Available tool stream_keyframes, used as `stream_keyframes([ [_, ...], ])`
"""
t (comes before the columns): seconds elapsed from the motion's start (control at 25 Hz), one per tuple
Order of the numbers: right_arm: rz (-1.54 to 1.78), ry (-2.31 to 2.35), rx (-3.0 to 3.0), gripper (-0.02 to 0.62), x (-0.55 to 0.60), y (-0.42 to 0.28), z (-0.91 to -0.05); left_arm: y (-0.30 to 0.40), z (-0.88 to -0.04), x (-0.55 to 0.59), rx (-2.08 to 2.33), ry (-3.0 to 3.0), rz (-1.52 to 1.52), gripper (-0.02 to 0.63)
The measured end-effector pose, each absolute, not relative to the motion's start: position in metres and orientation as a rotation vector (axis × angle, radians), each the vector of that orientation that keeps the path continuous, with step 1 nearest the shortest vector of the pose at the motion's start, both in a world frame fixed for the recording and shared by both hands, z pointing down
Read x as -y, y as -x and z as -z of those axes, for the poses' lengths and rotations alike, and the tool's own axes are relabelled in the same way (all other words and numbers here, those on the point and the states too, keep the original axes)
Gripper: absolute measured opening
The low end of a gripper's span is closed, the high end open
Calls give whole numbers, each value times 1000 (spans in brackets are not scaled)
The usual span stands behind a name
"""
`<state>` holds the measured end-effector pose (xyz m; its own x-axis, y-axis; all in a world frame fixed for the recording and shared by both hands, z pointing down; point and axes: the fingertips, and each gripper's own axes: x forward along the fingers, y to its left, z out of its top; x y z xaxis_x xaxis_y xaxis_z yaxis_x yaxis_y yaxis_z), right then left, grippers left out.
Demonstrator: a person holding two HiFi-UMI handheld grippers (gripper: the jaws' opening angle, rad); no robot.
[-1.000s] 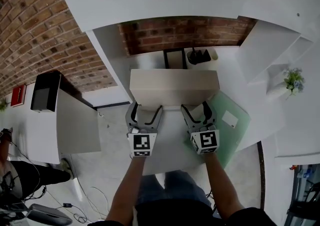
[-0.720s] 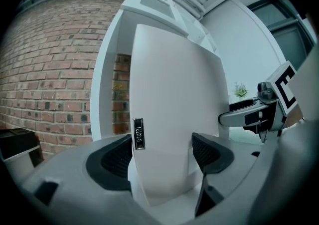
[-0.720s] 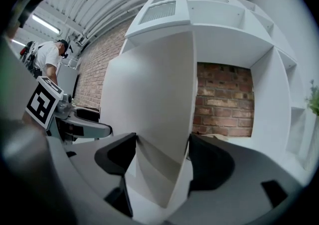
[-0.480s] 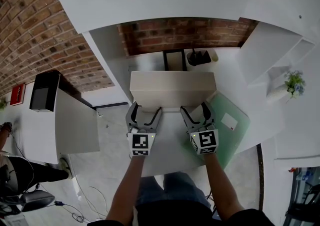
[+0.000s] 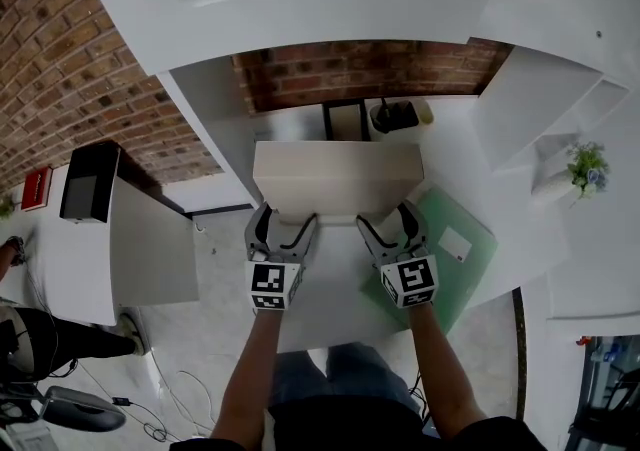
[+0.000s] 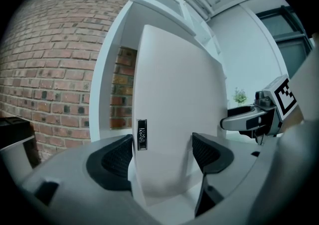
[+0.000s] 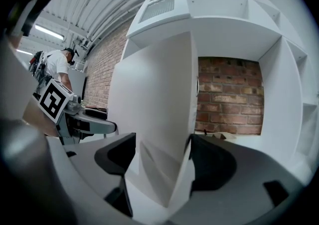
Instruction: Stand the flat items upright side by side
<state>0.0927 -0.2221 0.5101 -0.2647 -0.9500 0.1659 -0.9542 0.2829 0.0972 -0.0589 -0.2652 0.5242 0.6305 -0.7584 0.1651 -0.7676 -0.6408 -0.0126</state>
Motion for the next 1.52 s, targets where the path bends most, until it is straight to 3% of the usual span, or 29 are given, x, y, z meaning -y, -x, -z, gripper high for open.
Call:
stream_keyframes([
  [0.4, -59, -1713, 2430, 330, 215, -103, -500, 63, -526, 261, 1355, -2759, -259, 345],
  [0.96, -228, -928, 2841, 446, 234, -113, -460, 81, -509, 222, 1482, -2672, -251, 345],
  [1.4, -216, -546, 2877, 433, 250, -64, -467, 84, -506, 203, 1524, -2641, -227, 345],
  [1.52, -186, -531, 2858, 328, 251, -65, -470, 83, -508, 198, 1515, -2637, -240, 345],
])
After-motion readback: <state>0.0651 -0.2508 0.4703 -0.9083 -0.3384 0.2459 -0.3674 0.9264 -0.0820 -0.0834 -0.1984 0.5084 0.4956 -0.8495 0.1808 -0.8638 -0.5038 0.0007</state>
